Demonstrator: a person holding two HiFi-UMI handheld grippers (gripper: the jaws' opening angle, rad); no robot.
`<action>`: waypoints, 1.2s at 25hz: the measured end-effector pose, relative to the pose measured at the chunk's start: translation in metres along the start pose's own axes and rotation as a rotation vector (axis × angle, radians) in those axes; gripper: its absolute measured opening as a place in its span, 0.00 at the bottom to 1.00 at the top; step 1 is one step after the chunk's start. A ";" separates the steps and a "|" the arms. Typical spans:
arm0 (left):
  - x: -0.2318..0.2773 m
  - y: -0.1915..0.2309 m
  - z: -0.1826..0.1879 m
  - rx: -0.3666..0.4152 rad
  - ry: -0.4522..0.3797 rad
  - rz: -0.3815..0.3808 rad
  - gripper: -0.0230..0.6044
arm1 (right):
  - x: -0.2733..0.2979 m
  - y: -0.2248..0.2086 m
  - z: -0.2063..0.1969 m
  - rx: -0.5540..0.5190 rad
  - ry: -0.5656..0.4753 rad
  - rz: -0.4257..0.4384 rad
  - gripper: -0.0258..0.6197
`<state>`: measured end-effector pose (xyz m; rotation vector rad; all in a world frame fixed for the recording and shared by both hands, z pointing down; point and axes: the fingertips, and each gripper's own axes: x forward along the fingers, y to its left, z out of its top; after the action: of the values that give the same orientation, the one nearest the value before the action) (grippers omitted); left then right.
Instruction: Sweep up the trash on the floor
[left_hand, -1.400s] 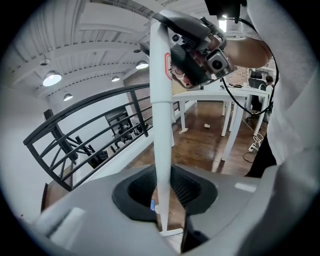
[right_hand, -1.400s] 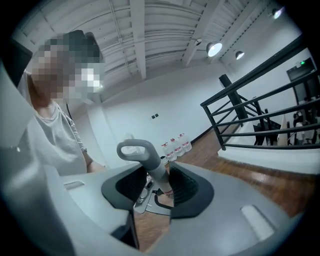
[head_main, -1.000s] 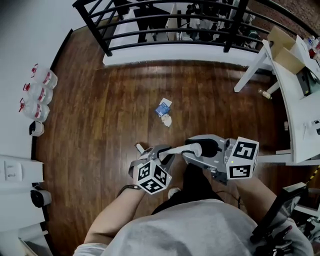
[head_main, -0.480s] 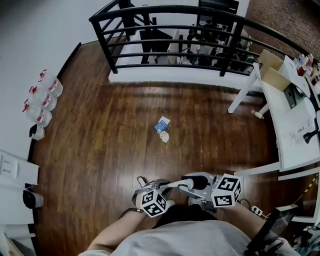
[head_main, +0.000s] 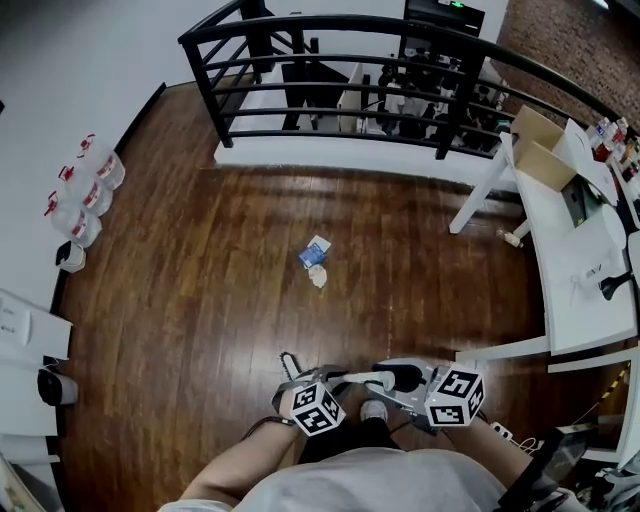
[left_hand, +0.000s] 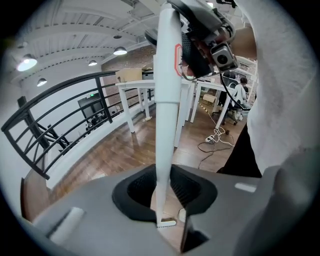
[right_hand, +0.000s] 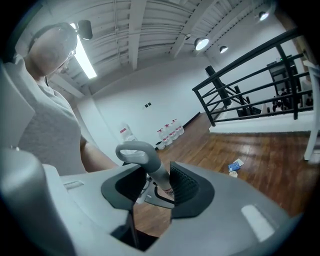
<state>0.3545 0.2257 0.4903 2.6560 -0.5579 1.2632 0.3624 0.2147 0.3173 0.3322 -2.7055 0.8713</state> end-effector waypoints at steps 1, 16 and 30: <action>0.004 -0.002 0.004 0.006 0.005 -0.003 0.17 | -0.006 -0.002 -0.002 -0.009 0.012 -0.004 0.26; 0.029 -0.012 0.022 0.003 0.044 -0.036 0.17 | -0.037 -0.022 -0.015 -0.007 0.031 -0.020 0.26; 0.028 -0.005 0.021 0.004 0.032 -0.043 0.17 | -0.031 -0.027 -0.009 0.007 0.026 -0.037 0.25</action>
<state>0.3879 0.2169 0.4989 2.6311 -0.4922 1.2930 0.4013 0.2025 0.3286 0.3688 -2.6645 0.8694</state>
